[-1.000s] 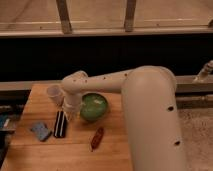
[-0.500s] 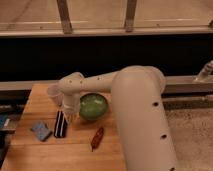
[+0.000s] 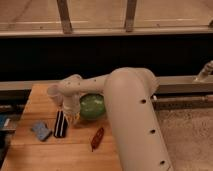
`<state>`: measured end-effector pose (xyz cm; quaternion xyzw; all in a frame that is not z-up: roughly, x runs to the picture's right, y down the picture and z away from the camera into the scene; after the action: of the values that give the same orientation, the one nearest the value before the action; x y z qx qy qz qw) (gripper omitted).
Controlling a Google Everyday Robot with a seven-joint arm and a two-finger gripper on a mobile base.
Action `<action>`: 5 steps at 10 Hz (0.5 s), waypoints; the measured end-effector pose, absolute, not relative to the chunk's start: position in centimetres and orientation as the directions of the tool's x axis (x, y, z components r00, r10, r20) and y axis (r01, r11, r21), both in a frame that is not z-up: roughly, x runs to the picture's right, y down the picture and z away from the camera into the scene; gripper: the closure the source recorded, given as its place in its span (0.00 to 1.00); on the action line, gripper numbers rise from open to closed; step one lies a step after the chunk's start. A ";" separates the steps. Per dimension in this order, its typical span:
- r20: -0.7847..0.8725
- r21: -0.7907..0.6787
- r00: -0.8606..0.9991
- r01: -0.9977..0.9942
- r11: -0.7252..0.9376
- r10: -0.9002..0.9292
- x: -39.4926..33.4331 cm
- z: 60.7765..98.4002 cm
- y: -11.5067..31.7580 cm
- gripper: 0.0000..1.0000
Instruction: Push the eraser across the table
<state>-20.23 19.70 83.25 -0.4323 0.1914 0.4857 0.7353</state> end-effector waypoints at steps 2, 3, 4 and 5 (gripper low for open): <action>-0.691 -0.477 0.480 -0.864 0.159 0.540 -21.6 83.8 19.8 1.00; -0.683 -0.494 0.498 -0.854 0.164 0.534 -22.5 84.2 19.8 1.00; -0.669 -0.518 0.521 -0.838 0.171 0.530 -24.0 84.4 19.7 1.00; -0.653 -0.540 0.544 -0.822 0.181 0.527 -25.3 84.5 19.6 1.00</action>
<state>-25.29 19.59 84.48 -0.4561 0.1620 0.4490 0.7511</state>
